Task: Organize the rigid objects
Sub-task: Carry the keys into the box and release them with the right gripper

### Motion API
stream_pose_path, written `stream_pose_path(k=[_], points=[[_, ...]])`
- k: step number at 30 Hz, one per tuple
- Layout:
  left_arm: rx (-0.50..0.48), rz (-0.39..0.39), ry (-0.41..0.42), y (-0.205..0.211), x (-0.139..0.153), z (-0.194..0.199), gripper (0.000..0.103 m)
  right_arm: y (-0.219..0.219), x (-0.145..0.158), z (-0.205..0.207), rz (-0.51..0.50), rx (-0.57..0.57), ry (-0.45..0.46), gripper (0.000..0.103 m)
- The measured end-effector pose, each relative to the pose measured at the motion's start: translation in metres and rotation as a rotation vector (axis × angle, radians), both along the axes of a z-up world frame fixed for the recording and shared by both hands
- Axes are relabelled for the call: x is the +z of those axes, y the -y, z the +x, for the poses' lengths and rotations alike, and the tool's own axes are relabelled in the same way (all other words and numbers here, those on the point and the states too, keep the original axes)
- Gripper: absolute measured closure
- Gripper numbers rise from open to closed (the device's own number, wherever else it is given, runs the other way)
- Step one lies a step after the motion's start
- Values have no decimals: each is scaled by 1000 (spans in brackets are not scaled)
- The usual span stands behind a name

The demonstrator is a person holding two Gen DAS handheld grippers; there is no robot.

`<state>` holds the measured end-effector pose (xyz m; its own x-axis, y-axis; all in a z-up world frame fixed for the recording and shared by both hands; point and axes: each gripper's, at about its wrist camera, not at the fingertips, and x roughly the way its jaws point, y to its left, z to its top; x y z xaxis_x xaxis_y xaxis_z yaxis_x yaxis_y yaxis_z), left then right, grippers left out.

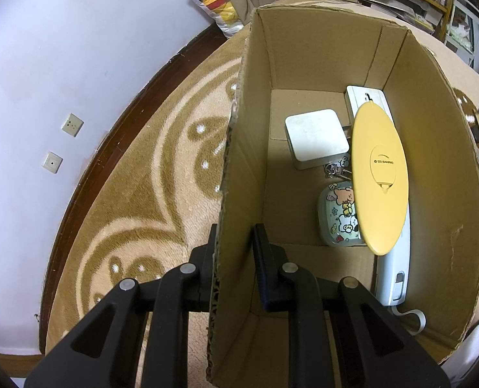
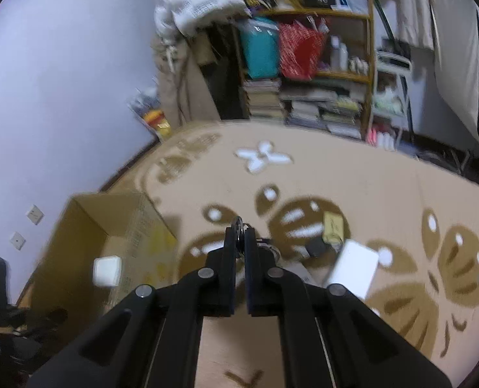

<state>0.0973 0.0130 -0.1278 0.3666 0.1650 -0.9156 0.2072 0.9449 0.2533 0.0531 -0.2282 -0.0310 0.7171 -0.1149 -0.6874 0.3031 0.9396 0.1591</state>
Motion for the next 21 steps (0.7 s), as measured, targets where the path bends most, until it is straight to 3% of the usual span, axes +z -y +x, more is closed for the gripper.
stream_pose_path(k=[9,21], points=[[0,2,1,0,0,0,84,-44,31,1,-9,121,148,97],[-1,2,1,0,0,0,84,-93,19,1,6,270,134,97]])
